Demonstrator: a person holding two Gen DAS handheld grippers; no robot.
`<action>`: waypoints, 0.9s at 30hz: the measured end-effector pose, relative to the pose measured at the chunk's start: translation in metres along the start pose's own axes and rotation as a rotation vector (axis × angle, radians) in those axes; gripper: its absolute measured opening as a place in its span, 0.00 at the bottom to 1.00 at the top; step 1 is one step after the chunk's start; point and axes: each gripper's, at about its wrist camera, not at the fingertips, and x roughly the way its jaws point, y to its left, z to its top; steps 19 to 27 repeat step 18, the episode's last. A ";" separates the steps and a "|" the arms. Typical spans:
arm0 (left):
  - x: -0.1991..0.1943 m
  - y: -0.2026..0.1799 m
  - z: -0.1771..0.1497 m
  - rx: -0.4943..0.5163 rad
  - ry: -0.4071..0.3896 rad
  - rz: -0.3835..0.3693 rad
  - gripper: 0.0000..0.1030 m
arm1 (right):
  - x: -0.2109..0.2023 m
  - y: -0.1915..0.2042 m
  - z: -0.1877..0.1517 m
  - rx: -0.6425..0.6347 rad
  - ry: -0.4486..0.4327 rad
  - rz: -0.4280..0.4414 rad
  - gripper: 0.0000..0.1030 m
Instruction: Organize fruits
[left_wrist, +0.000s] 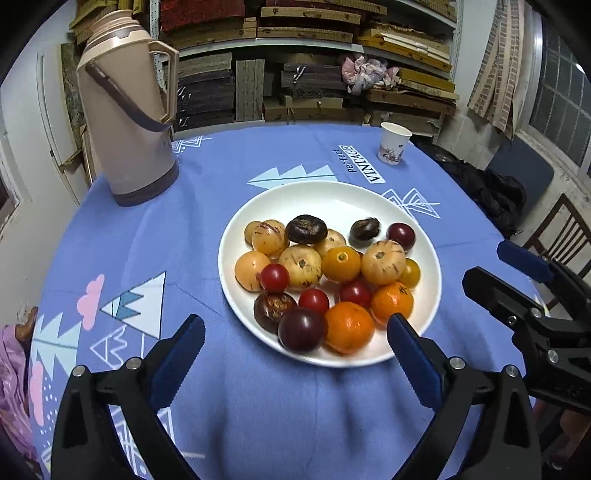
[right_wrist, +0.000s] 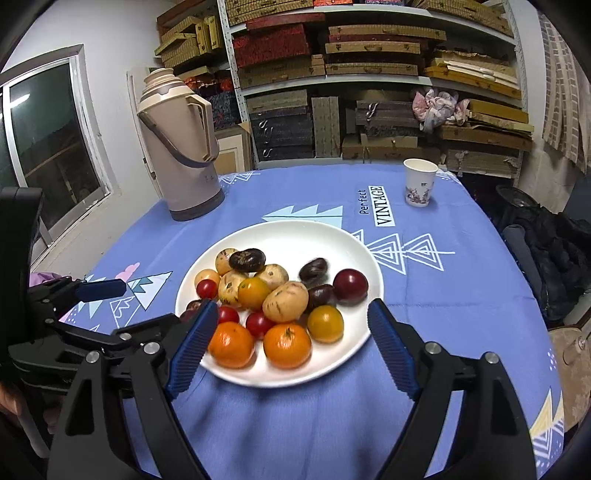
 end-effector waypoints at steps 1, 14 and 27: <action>-0.003 0.001 -0.002 -0.009 -0.006 -0.014 0.97 | -0.003 0.001 -0.002 0.001 -0.002 0.000 0.79; -0.014 0.004 -0.023 -0.008 0.001 0.057 0.97 | -0.021 0.000 -0.014 0.017 -0.004 -0.003 0.80; -0.016 0.010 -0.027 -0.035 0.000 0.100 0.97 | -0.024 0.002 -0.020 0.019 0.003 -0.006 0.82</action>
